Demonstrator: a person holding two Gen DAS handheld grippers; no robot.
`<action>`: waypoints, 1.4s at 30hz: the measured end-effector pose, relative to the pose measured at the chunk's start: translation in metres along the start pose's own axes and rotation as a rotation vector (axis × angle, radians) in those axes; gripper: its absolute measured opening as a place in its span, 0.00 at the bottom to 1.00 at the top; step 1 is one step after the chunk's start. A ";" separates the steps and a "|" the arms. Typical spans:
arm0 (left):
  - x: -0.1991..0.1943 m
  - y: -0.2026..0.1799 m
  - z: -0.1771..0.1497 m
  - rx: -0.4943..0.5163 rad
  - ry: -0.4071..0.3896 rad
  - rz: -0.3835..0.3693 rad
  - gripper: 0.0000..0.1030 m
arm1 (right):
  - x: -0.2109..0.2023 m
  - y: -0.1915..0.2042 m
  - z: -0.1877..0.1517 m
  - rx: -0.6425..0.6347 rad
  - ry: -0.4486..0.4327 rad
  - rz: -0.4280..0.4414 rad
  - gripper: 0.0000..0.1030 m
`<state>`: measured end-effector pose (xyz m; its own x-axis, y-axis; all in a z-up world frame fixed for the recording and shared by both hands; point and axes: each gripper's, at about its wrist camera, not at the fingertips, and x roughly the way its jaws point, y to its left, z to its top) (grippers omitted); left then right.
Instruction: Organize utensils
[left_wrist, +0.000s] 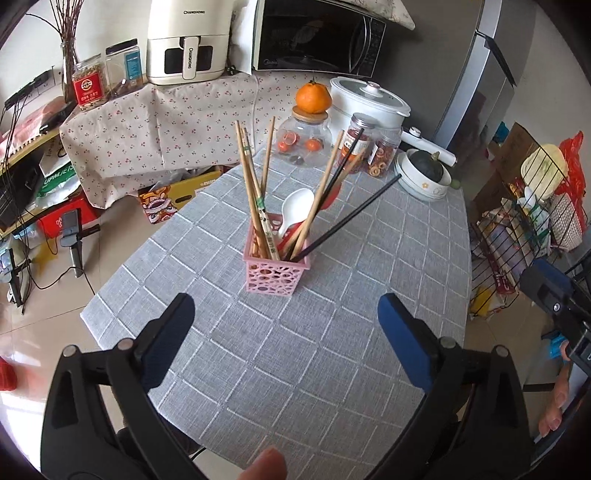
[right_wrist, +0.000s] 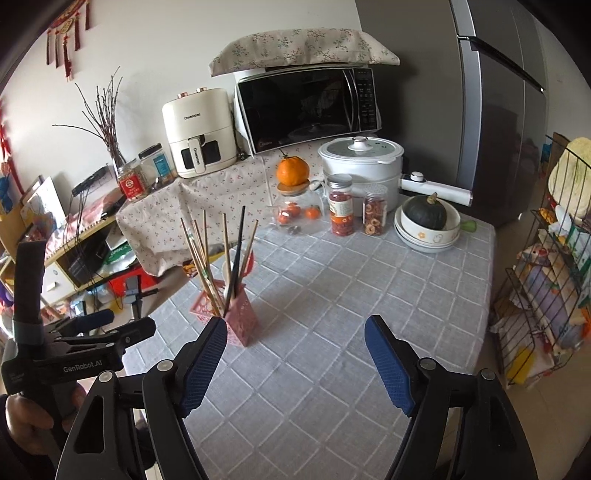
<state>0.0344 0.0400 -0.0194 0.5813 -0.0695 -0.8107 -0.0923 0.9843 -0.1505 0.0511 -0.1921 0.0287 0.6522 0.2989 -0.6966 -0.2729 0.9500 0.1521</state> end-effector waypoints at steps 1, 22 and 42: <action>-0.001 -0.004 -0.002 0.011 0.008 0.002 0.97 | -0.003 -0.004 -0.004 0.004 0.013 -0.017 0.82; -0.023 -0.024 -0.021 0.083 -0.080 0.086 0.97 | -0.007 -0.025 -0.029 0.019 0.056 -0.149 0.91; -0.025 -0.030 -0.023 0.099 -0.127 0.116 0.97 | -0.004 -0.025 -0.029 0.032 0.033 -0.170 0.91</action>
<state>0.0036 0.0084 -0.0075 0.6691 0.0598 -0.7408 -0.0882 0.9961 0.0007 0.0351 -0.2197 0.0076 0.6633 0.1309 -0.7368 -0.1378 0.9891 0.0516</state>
